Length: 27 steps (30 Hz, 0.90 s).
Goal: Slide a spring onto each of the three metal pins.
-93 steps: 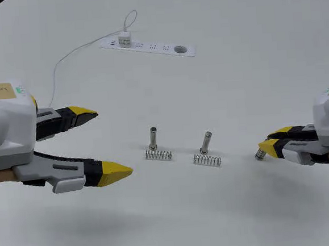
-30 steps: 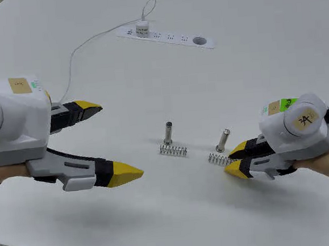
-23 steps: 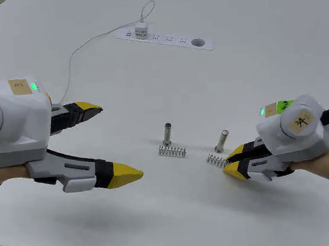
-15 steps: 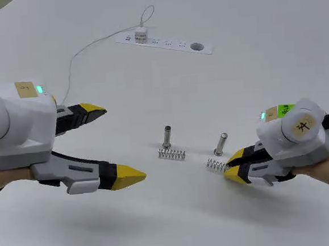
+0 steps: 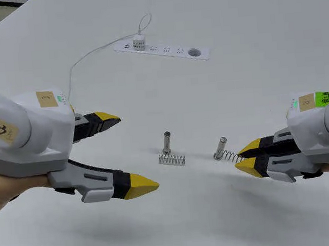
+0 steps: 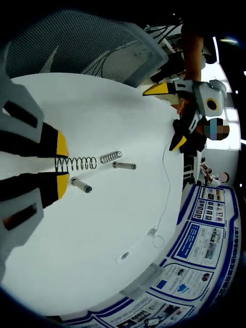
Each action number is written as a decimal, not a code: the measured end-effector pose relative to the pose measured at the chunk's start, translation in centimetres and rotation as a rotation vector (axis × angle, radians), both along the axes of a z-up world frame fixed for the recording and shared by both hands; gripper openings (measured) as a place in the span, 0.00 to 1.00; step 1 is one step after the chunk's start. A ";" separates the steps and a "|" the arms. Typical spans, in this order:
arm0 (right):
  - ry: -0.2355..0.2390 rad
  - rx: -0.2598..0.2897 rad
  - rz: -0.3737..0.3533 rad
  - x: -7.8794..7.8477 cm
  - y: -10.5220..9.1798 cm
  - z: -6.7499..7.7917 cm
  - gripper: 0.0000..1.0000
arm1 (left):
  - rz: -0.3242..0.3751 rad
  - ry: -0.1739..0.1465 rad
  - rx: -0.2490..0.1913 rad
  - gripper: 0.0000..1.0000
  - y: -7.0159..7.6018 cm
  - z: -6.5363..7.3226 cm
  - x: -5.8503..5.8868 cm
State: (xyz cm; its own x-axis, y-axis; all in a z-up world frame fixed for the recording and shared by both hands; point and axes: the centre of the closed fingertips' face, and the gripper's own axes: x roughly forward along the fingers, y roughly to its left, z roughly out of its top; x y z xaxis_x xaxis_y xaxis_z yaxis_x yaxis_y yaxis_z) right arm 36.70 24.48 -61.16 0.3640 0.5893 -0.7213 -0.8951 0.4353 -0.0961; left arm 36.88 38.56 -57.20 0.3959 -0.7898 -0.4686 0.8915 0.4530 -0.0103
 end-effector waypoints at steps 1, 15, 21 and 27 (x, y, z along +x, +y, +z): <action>-0.007 0.002 0.003 0.0 0.1 0.3 0.10 | -0.005 -0.001 0.001 0.87 -0.2 0.1 0.0; -0.061 0.018 0.042 -0.1 1.2 2.4 0.10 | -0.085 -0.040 0.015 0.85 -2.7 1.1 0.4; -0.080 0.022 0.048 -0.3 1.3 3.2 0.10 | -0.100 -0.048 0.022 0.84 -2.9 1.1 0.4; -0.102 0.036 0.076 -0.8 1.7 3.9 0.10 | -0.117 -0.055 0.025 0.82 -3.3 1.2 0.3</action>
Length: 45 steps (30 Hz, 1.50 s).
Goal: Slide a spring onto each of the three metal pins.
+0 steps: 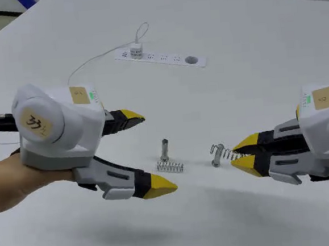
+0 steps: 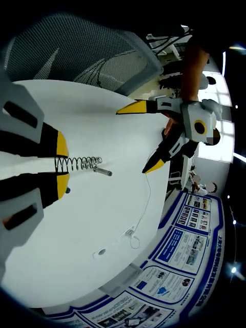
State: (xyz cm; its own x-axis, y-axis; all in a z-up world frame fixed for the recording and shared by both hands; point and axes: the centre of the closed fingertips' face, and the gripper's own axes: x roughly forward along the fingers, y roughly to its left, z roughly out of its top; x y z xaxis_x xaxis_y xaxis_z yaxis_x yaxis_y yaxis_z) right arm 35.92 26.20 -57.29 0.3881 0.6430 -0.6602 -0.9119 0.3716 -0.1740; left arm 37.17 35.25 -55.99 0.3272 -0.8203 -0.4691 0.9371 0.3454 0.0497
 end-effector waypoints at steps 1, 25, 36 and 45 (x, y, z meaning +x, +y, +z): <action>-0.002 0.000 0.004 -0.1 0.1 0.1 0.10 | -0.001 -0.001 -0.002 0.82 0.0 0.0 0.0; -0.030 -0.035 0.070 -1.5 1.3 0.9 0.10 | -0.105 -0.038 -0.025 0.68 -2.9 1.0 -1.7; -0.042 -0.053 0.111 -2.2 2.2 1.1 0.10 | -0.160 -0.042 -0.034 0.60 -4.7 0.9 -2.5; -0.065 -0.086 0.151 -2.2 2.6 1.5 0.10 | -0.196 -0.033 -0.049 0.48 -5.3 1.0 -3.0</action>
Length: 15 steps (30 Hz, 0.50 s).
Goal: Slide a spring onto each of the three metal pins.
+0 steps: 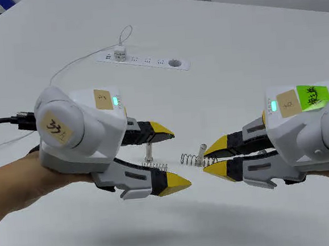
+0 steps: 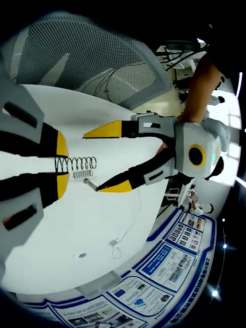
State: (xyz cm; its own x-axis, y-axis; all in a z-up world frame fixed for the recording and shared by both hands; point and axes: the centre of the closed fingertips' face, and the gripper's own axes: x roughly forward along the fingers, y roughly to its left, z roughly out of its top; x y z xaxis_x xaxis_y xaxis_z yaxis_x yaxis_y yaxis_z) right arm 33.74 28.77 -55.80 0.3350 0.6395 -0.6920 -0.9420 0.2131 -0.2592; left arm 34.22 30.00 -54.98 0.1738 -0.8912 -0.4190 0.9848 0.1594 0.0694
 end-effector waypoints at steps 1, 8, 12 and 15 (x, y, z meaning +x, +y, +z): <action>-0.001 -0.002 0.002 0.0 0.0 0.0 0.10 | -0.004 0.002 -0.007 0.47 -0.1 0.1 -0.1; -0.020 -0.010 0.029 -0.3 1.0 0.5 0.10 | -0.044 -0.008 -0.036 0.31 -0.6 0.9 -0.8; -0.030 -0.024 0.045 -0.5 1.2 0.6 0.10 | -0.043 -0.009 -0.030 0.28 -0.6 1.0 -0.7; -0.034 -0.030 0.050 -0.7 1.3 0.6 0.10 | -0.046 -0.007 -0.026 0.25 -0.5 1.1 -0.8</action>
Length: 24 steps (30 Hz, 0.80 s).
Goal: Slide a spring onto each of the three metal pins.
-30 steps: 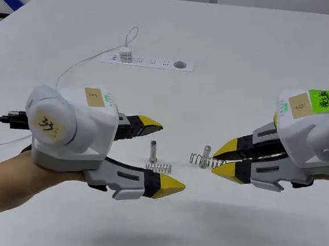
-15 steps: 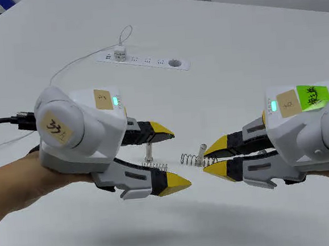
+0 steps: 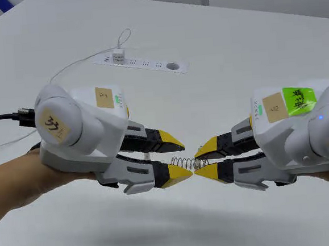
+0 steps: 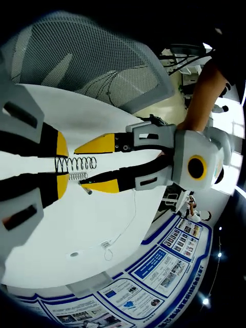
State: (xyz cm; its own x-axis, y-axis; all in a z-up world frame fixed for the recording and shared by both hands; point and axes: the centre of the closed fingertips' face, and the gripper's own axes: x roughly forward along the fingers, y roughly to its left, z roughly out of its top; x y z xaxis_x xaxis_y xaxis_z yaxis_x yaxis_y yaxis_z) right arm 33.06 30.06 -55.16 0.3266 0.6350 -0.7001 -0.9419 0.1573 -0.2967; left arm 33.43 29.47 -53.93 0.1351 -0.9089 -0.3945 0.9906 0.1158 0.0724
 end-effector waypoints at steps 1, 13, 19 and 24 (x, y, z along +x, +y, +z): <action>0.000 -0.001 0.003 -0.1 0.0 0.1 0.10 | 0.001 -0.001 -0.001 0.25 0.0 0.1 0.0; -0.007 -0.006 -0.003 -0.6 -0.1 0.7 0.10 | -0.035 -0.021 0.044 0.15 -0.2 -0.2 -0.8; -0.012 -0.013 -0.007 -0.9 -0.3 0.8 0.10 | -0.044 -0.026 0.061 0.12 -0.3 -0.2 -1.1; -0.032 -0.022 0.000 -0.9 -0.4 0.9 0.11 | -0.067 -0.064 0.071 0.11 -0.5 -0.2 -1.3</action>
State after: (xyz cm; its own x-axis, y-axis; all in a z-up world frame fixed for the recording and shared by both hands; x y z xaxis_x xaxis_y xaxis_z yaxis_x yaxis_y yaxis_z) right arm 32.11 29.62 -54.25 0.3490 0.6193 -0.7033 -0.9319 0.1503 -0.3301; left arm 32.18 29.01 -54.09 0.1020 -0.8869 -0.4505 0.9890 0.0418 0.1416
